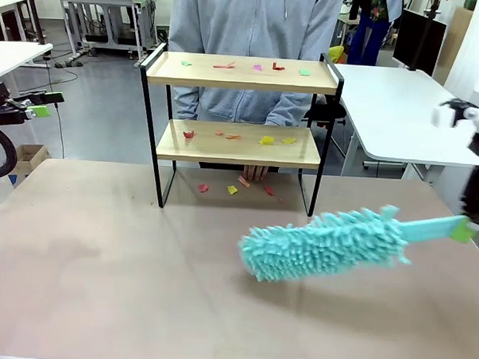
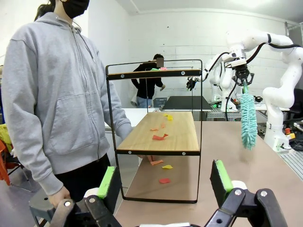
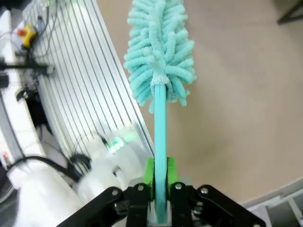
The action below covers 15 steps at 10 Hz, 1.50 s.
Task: Clean the shelf.
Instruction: Clean the specific section of the Shelf indicated by the human with the Duster.
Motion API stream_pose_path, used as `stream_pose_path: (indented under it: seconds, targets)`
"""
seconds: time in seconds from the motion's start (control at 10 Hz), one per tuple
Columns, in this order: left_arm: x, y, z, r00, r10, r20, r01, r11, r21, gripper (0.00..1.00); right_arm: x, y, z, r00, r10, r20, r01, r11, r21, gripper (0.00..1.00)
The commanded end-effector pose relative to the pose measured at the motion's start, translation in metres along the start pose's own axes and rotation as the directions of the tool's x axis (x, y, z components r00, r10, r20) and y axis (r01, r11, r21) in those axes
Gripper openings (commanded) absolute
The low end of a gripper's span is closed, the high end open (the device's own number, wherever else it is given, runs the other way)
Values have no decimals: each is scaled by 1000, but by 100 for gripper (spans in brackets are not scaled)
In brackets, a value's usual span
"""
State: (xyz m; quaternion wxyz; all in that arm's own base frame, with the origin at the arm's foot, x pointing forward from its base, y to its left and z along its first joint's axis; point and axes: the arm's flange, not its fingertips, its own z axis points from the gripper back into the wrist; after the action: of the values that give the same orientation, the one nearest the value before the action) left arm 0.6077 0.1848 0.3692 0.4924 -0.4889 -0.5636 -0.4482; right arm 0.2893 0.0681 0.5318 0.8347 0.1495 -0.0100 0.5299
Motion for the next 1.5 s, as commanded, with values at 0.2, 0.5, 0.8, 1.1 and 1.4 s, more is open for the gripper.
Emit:
stream_pose_path:
  seconds: [0.2,0.5,0.8,1.1,1.4]
  targets:
    - [3,-1,-1,1000,-6,-4,6,1000,-5,100,67,58,-56,945,-233,230,239,971,-1,13]
    - [3,-1,-1,1000,-6,-4,6,1000,-5,100,116,89,-101,880,-352,319,368,930,11,13]
    - [3,-1,-1,1000,-6,-4,6,1000,-5,100,109,79,-74,908,-318,271,327,945,15,13]
    - [3,-1,-1,1000,-6,-4,6,1000,-5,100,109,79,-74,908,-318,271,327,945,15,13]
    - [3,-1,-1,1000,-6,-4,6,1000,-5,100,141,81,-102,870,-377,318,399,917,-5,13]
